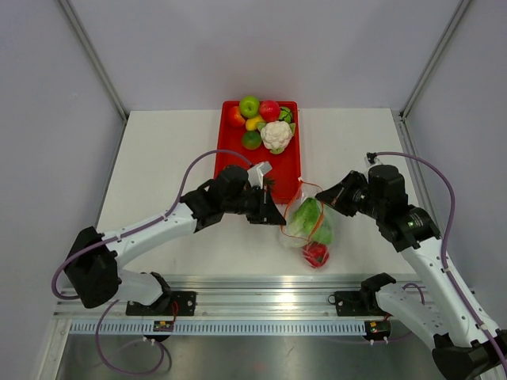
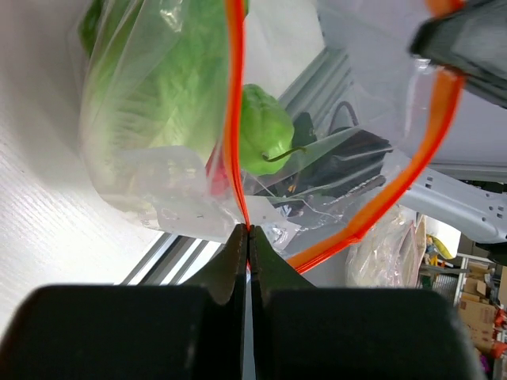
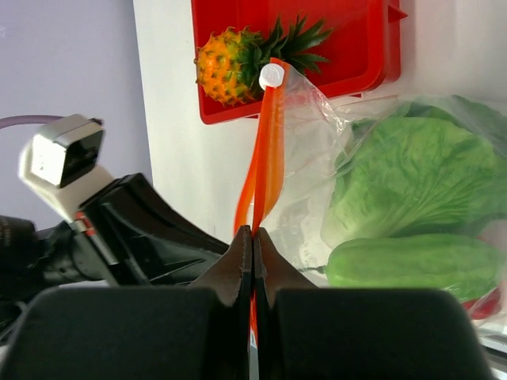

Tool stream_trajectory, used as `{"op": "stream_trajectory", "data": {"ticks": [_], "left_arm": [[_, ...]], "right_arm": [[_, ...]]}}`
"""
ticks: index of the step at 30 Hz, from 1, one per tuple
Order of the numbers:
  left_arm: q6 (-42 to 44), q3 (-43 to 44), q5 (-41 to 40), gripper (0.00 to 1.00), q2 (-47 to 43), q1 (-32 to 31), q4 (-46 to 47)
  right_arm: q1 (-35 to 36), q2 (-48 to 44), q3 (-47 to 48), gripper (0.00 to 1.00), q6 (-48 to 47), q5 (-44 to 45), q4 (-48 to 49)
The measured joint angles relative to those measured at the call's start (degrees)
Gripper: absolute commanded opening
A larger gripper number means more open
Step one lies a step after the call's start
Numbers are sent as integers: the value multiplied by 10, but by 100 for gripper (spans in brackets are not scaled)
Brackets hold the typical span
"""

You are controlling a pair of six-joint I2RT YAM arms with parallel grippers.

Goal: Place the food in the zip-top bag and seal the zipper
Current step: Adjust the zipper food storage bag at the center of the board.

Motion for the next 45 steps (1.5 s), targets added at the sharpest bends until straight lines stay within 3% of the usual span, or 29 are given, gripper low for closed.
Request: {"op": "stream_trajectory", "data": {"ticks": [9,16,22,29,31,33,34,35,37,42,45], "left_arm": [[28,23,-16,0,-17,1,-44],[70,107,-20,0,-17,1,-105],[70,131,-6,0,-22,1,-98],[45,107,-3,0,-23,-7,-69],[35,85,1,7,-22,-14,-52],[31,71,10,27,-18,-19,-40],[29,70,14,48,-14,-21,-39],[32,70,18,58,-11,-23,-36],[46,75,19,68,-10,-22,-42],[104,141,10,65,-12,-6,-94],[141,163,11,66,-29,46,-109]], "right_arm": [[0,0,0,0,-4,9,-5],[0,11,24,0,-19,10,-23],[0,25,79,0,-48,12,-34],[0,47,80,3,-88,14,-60],[0,52,67,4,-96,14,-62],[0,57,54,4,-102,14,-68],[0,60,49,4,-104,14,-72],[0,63,46,4,-106,13,-74],[0,68,45,3,-109,12,-74],[0,71,45,0,-125,7,-73],[0,78,45,0,-141,-3,-71]]}}
